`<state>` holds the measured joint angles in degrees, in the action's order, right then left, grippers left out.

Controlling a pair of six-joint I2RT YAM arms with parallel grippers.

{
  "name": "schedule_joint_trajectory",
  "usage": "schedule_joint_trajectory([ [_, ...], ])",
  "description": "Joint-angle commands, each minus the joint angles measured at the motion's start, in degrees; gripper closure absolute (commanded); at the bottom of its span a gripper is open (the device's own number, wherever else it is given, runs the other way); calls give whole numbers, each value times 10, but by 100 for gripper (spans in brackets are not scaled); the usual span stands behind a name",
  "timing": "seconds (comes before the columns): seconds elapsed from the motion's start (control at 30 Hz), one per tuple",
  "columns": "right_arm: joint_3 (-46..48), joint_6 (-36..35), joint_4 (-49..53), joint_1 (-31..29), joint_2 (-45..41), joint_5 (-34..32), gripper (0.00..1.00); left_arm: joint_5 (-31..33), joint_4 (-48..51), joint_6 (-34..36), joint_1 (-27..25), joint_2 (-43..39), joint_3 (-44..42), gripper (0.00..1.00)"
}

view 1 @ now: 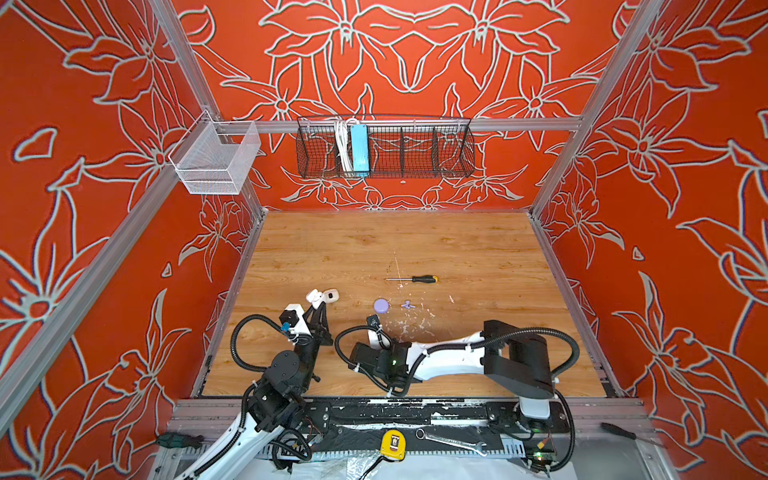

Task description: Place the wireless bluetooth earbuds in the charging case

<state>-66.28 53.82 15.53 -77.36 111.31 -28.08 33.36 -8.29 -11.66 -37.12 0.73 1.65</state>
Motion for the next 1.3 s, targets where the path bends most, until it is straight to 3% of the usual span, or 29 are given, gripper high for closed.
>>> schedule_joint_trajectory([
  [0.0,4,16,0,-3,-4,9,45,8,2,-10,2,-7,7,100],
  [0.2,12,23,0,-4,-12,14,50,8,3,-14,2,-7,7,100],
  [0.43,2,9,2,-18,-13,26,42,7,9,-18,2,-7,12,100],
  [0.6,9,24,21,-21,-13,14,42,8,13,-20,2,-7,14,100],
  [1.03,47,34,27,-21,-52,-7,54,11,19,-24,2,-7,17,100],
  [1.27,44,-8,-24,-21,-46,21,48,13,21,-24,2,-7,19,100],
])
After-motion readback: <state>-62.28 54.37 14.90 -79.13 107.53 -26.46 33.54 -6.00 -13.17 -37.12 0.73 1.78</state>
